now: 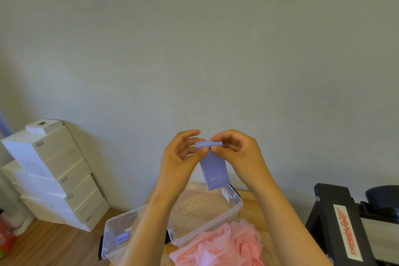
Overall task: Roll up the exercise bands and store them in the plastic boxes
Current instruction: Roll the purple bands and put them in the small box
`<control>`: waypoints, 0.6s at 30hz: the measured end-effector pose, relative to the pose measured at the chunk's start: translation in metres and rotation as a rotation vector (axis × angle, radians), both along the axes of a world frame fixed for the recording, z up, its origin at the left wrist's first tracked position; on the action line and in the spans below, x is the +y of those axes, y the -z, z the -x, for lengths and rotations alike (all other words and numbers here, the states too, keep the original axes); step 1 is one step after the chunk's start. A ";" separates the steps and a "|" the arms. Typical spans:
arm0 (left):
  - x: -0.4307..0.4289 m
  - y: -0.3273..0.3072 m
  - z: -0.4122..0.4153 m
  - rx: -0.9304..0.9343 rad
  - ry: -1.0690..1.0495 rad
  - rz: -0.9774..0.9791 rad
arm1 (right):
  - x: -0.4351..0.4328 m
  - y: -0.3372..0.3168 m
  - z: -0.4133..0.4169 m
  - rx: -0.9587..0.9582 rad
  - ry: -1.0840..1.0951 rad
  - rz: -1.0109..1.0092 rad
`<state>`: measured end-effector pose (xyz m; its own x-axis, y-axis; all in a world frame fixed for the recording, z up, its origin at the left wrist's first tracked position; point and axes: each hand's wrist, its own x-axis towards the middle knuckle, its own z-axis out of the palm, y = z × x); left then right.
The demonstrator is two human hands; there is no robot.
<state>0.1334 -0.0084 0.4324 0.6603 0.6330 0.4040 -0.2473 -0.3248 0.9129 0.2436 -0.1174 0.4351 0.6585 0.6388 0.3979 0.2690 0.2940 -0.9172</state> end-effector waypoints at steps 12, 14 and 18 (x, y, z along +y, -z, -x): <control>-0.002 0.000 -0.001 -0.038 -0.063 -0.006 | 0.001 0.000 -0.001 0.024 0.060 0.005; -0.004 0.003 -0.001 -0.062 -0.061 0.048 | 0.001 0.001 0.000 0.022 0.042 -0.011; -0.003 0.005 -0.003 -0.035 -0.082 0.145 | 0.001 0.002 0.002 0.012 0.037 -0.020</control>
<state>0.1362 -0.0119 0.4276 0.5914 0.7374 0.3262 -0.2575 -0.2107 0.9430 0.2412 -0.1167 0.4331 0.6863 0.6058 0.4023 0.2687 0.3028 -0.9144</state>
